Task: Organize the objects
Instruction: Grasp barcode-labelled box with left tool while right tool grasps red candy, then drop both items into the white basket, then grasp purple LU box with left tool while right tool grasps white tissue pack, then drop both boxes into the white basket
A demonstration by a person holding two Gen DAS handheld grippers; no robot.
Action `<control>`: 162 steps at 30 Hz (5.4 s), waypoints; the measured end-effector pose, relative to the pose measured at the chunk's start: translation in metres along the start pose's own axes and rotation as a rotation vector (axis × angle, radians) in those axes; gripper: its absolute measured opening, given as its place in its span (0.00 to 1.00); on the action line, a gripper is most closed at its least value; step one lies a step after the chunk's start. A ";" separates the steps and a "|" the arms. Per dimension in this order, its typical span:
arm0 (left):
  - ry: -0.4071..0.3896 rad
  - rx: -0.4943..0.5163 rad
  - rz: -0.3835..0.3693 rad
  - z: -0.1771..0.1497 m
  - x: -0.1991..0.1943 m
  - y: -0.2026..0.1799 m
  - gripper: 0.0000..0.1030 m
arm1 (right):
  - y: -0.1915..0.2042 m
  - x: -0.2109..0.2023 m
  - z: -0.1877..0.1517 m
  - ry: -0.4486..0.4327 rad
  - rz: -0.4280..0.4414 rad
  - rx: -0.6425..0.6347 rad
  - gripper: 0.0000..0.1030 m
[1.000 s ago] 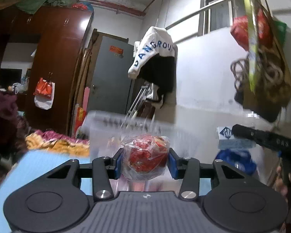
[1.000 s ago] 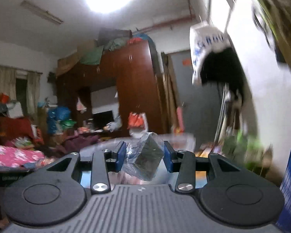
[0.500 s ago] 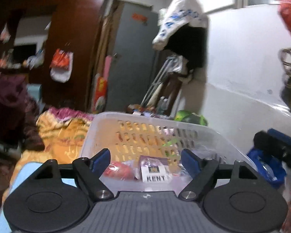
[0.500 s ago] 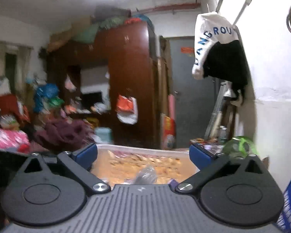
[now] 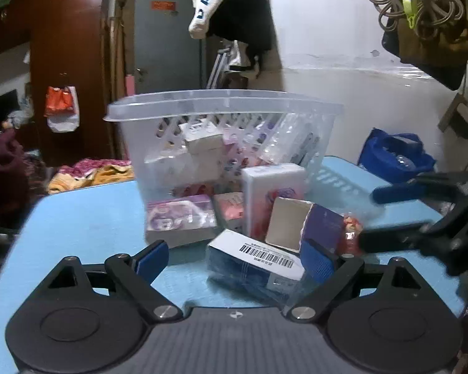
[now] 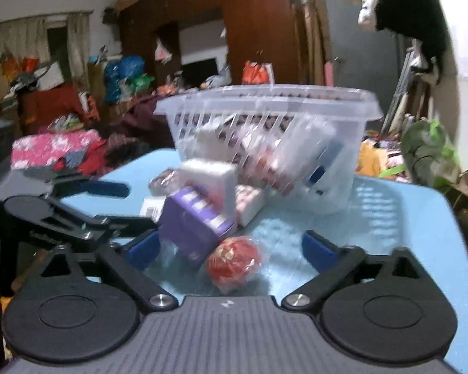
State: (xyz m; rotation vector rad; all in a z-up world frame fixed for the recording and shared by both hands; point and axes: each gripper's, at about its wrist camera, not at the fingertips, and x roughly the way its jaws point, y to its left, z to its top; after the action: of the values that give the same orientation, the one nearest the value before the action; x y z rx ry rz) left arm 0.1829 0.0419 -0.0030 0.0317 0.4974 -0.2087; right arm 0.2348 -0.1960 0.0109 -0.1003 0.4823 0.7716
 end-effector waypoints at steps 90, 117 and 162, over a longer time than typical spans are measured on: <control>0.051 0.019 0.066 0.007 0.008 -0.061 0.93 | -0.001 -0.010 0.051 -0.196 -0.241 0.095 1.00; -0.117 -0.223 0.120 -0.045 -0.045 0.015 0.53 | 0.054 0.044 0.014 -0.051 -0.174 0.005 0.50; -0.172 -0.281 0.035 0.147 0.035 0.031 0.70 | -0.007 0.021 0.144 -0.300 -0.218 -0.043 0.60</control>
State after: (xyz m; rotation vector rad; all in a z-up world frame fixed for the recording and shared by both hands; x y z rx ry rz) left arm 0.2884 0.0536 0.1088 -0.2500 0.3511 -0.1042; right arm 0.3074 -0.1501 0.1288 -0.0741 0.1659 0.5700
